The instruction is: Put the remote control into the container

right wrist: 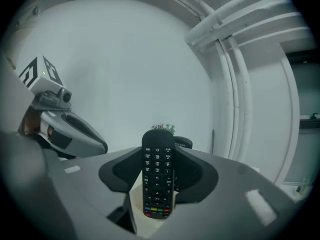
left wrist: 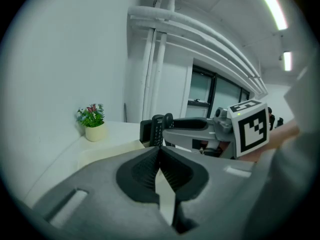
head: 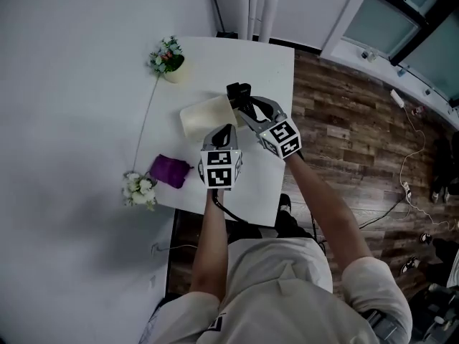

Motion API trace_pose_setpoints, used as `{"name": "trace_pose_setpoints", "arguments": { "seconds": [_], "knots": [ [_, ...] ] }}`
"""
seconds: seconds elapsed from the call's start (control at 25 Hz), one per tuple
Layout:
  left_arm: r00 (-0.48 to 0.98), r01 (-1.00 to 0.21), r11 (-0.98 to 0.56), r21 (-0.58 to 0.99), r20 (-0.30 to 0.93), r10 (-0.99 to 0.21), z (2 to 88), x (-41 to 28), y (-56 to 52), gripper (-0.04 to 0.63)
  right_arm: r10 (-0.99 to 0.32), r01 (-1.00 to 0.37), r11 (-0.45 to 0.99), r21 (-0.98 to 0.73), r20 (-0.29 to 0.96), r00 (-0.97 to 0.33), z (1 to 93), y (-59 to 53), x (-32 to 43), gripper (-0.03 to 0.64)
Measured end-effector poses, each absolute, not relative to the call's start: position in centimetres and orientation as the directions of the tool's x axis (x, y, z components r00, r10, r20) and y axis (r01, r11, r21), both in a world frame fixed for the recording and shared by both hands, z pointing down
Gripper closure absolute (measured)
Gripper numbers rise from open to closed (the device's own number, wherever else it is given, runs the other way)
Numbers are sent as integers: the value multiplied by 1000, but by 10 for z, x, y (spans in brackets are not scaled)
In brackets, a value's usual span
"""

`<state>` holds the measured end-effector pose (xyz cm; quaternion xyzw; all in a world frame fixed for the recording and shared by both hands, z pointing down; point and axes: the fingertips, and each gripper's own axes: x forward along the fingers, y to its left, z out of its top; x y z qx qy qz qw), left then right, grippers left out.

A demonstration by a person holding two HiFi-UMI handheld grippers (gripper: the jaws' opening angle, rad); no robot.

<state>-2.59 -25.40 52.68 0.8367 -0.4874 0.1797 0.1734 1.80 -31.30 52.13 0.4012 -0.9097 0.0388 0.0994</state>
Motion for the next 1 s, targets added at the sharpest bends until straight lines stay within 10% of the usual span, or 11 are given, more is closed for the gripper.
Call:
{"name": "trace_pose_setpoints", "arguments": {
  "seconds": [1.0],
  "knots": [
    [482,-858,-503,103,501,-719,540,-37,-272,591,-711,-747,665,25,329,-622,578,-320,4,371]
  ]
}}
